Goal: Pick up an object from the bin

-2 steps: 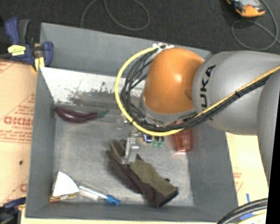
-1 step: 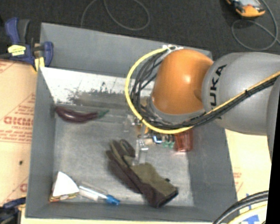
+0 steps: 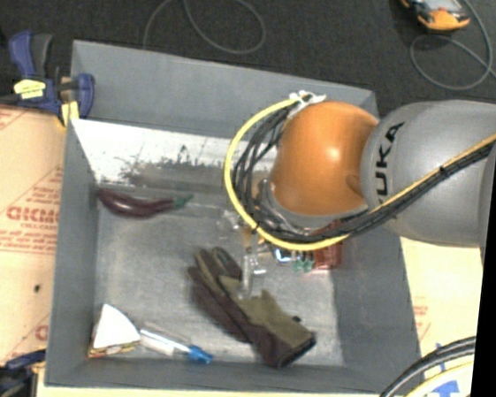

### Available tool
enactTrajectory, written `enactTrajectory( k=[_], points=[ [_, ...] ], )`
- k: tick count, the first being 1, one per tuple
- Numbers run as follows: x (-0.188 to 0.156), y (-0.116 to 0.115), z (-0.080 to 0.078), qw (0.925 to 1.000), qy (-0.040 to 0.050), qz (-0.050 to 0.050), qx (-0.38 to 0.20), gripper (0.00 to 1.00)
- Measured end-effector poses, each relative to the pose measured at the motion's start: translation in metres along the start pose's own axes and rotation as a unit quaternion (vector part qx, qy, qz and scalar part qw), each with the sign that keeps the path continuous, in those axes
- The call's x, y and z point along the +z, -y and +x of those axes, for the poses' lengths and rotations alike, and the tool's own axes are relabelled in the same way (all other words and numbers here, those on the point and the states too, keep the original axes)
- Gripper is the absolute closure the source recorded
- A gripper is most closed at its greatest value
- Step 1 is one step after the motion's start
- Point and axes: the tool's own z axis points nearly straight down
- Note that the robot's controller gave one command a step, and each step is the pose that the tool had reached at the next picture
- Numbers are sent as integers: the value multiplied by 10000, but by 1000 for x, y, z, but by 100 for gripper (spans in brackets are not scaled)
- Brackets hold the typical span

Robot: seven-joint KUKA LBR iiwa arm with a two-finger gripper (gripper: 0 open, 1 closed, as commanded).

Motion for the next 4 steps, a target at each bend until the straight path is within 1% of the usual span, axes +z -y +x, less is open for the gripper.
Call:
enactTrajectory(
  k=[1,2,3,4],
  points=[
    [29,-10,23,9999,-114,-24,-45,0],
    [39,-10,19,9942,-82,-17,1074,0],
    [45,-5,10,9952,-65,-12,974,0],
    [50,12,-2,9994,-59,-23,-342,0]
  ],
)
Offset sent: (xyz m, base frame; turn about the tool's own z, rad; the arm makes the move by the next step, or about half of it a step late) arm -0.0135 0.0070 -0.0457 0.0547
